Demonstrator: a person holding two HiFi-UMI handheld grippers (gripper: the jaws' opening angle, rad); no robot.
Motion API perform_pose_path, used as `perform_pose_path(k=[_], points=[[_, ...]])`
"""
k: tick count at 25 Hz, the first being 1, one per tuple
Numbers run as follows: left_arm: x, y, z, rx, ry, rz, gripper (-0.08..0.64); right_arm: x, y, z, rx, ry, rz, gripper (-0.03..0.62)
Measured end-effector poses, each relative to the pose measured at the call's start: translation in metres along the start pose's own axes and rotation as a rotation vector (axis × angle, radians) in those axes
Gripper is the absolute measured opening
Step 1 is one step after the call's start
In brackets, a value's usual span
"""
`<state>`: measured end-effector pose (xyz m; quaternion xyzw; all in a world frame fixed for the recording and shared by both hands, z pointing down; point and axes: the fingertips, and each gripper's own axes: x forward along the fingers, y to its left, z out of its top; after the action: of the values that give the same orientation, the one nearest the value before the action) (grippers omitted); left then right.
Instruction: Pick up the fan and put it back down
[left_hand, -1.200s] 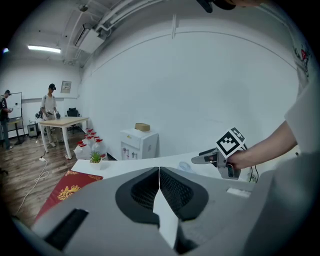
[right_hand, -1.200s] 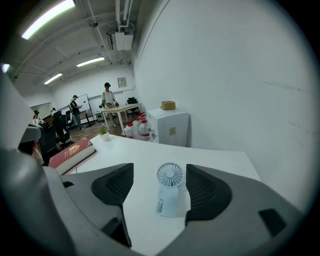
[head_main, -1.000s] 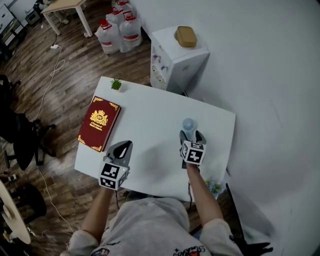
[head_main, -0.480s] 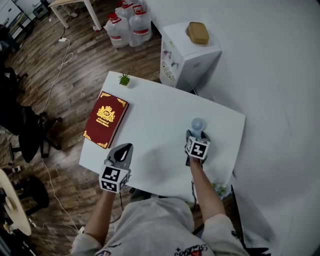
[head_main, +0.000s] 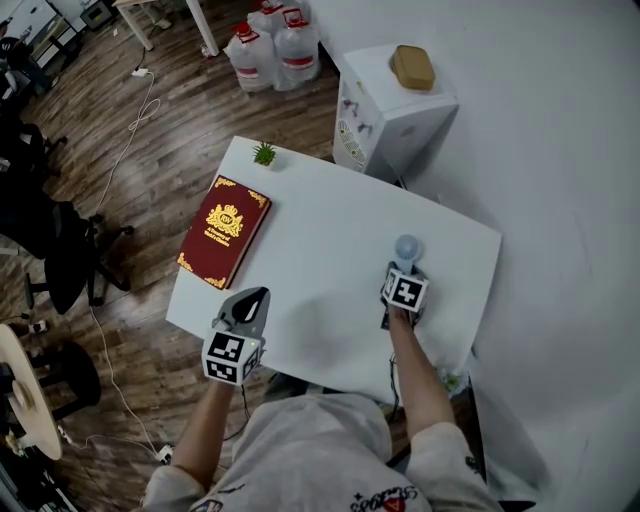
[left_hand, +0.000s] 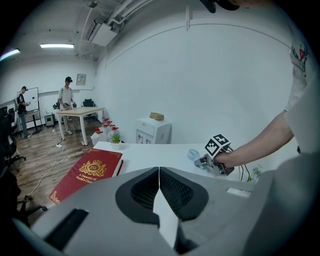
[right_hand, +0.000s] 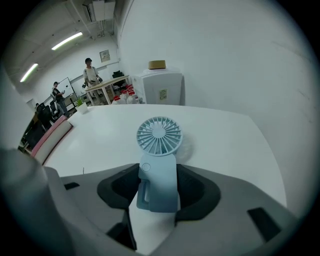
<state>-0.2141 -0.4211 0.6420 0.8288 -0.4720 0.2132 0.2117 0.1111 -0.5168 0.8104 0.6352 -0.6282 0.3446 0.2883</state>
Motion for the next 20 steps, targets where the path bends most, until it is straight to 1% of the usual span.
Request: perform_pose_path(k=[4,8,11,15,17,20], points=[[-0.005,0.001,-0.004,0.000,0.007,0.002,0.006,-0.003,-0.006,-0.015,0.037,0.074,-0.011,0.218],[-0.007,-0.004,0.001,0.008,-0.001,-0.008,0.006,-0.015,-0.008,-0.021,0.063,0.081,0.009,0.218],[-0.010,-0.009,0.006,0.016,-0.013,-0.019,0.006,-0.025,-0.005,-0.016,0.076,0.051,0.027,0.218],[-0.010,-0.013,0.015,0.026,-0.037,-0.042,0.006,-0.041,0.001,-0.002,0.066,-0.019,0.047,0.218],[-0.011,-0.014,0.021,0.041,-0.051,-0.051,0.006,-0.052,0.005,0.005,0.047,-0.054,0.057,0.218],[-0.015,-0.015,0.032,0.058,-0.072,-0.055,0.006,-0.073,0.014,0.017,-0.005,-0.107,0.072,0.218]])
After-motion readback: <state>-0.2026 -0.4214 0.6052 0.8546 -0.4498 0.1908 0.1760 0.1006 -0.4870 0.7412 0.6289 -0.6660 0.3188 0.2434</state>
